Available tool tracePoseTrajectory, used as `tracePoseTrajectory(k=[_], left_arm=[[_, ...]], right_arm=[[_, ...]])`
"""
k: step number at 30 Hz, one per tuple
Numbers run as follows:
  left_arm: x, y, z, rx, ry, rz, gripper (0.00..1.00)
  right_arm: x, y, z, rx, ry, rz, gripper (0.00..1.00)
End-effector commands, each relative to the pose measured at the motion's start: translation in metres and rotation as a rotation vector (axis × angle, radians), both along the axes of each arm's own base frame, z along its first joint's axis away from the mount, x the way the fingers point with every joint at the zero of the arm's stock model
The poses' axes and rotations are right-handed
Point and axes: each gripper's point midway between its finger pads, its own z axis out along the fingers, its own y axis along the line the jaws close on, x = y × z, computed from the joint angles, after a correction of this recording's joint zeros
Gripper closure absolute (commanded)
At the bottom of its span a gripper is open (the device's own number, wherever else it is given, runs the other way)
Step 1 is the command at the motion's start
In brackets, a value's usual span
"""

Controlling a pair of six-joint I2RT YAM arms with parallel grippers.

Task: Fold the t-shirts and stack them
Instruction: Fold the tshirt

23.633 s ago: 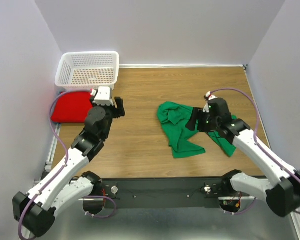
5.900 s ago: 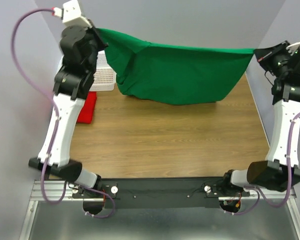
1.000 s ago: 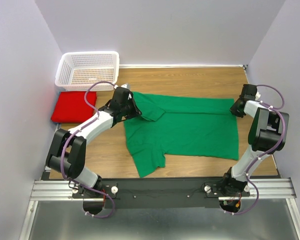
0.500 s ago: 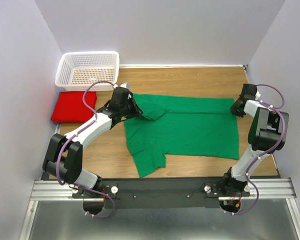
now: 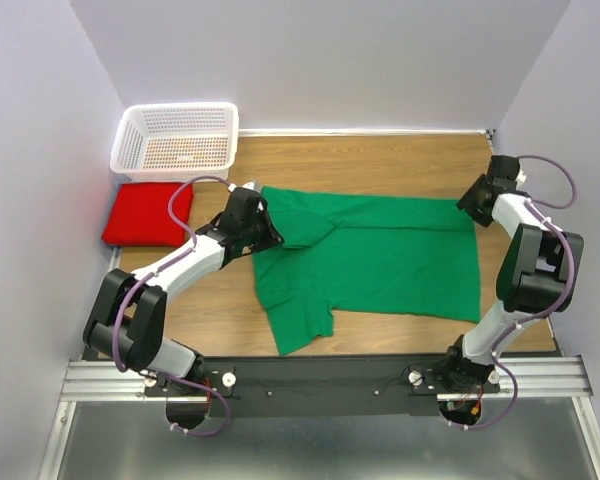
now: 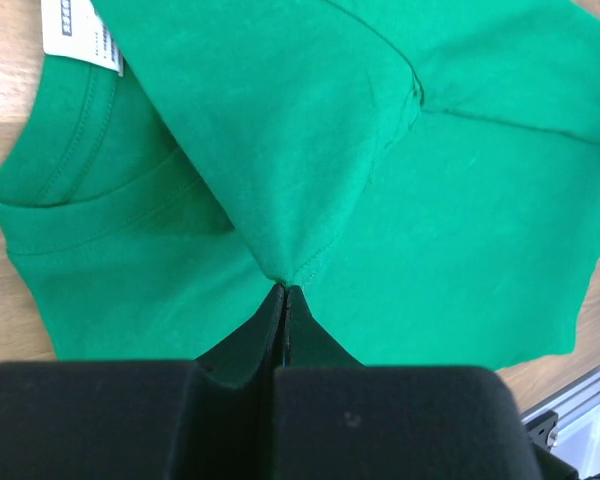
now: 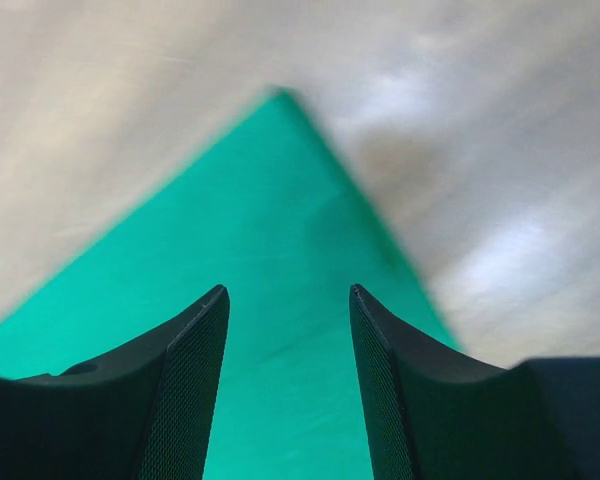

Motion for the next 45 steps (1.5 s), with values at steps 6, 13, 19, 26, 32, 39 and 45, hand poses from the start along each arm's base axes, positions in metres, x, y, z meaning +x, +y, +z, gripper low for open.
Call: tracePoseTrajectory(k=[6, 13, 19, 26, 32, 39, 45], left_arm=[[-0.002, -0.02, 0.002, -0.016, -0.023, -0.052, 0.97], [0.003, -0.028, 0.006, -0.018, -0.038, -0.06, 0.97], [0.037, -0.031, 0.02, 0.033, -0.103, -0.054, 0.97], [0.1, -0.028, 0.029, 0.08, -0.161, -0.027, 0.97], [0.129, -0.028, 0.015, 0.082, -0.145, -0.039, 0.97], [0.156, -0.031, -0.005, 0.066, -0.122, -0.031, 0.97], [0.173, -0.024, -0.005, 0.048, -0.131, 0.0, 0.97]], right_arm=[[0.033, 0.155, 0.049, 0.203, -0.164, 0.429, 0.42], [0.003, 0.275, 0.016, 0.359, -0.124, 0.744, 0.46], [-0.02, 0.329, -0.002, 0.395, -0.126, 0.918, 0.55], [-0.032, 0.377, -0.002, 0.365, -0.159, 1.087, 0.57], [-0.036, 0.404, -0.008, 0.326, -0.182, 1.143, 0.56], [-0.028, 0.428, -0.005, 0.229, -0.24, 1.21, 0.55], [-0.007, 0.43, -0.008, 0.164, -0.26, 1.195, 0.56]])
